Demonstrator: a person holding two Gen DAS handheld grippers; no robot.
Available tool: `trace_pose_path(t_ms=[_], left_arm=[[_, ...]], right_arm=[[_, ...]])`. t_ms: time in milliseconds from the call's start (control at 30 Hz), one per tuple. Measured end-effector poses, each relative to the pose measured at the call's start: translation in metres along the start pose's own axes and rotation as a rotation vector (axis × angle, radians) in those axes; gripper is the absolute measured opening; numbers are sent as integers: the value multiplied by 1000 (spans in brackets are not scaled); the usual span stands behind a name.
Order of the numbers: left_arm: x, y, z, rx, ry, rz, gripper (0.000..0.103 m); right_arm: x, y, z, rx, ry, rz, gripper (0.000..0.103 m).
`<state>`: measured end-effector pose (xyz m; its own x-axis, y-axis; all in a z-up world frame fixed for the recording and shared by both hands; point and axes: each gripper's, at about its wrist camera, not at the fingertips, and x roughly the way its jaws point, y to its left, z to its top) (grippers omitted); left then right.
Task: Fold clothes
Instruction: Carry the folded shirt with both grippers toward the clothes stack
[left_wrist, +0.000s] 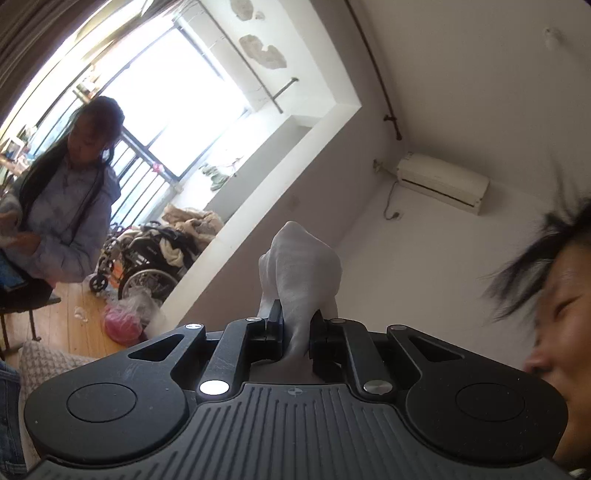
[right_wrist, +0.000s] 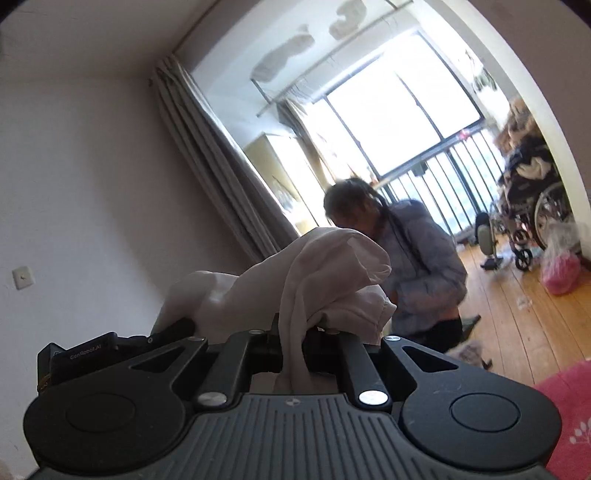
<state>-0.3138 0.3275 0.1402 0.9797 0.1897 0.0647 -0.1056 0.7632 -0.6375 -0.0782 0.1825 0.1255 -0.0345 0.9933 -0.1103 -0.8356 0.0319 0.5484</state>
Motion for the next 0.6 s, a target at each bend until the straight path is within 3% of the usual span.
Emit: trace_pose_path(t_ms=[200, 333, 500, 600], left_arm=[[91, 126, -36, -176, 138, 227, 10], [119, 186, -54, -301, 181, 355, 10], [129, 206, -40, -321, 157, 352, 10], [140, 218, -41, -304, 202, 381, 12]], right_arm=[[95, -108, -33, 143, 180, -127, 10], [120, -133, -33, 180, 204, -120, 10], [144, -140, -28, 123, 241, -136, 10], [163, -168, -40, 205, 315, -167, 15]])
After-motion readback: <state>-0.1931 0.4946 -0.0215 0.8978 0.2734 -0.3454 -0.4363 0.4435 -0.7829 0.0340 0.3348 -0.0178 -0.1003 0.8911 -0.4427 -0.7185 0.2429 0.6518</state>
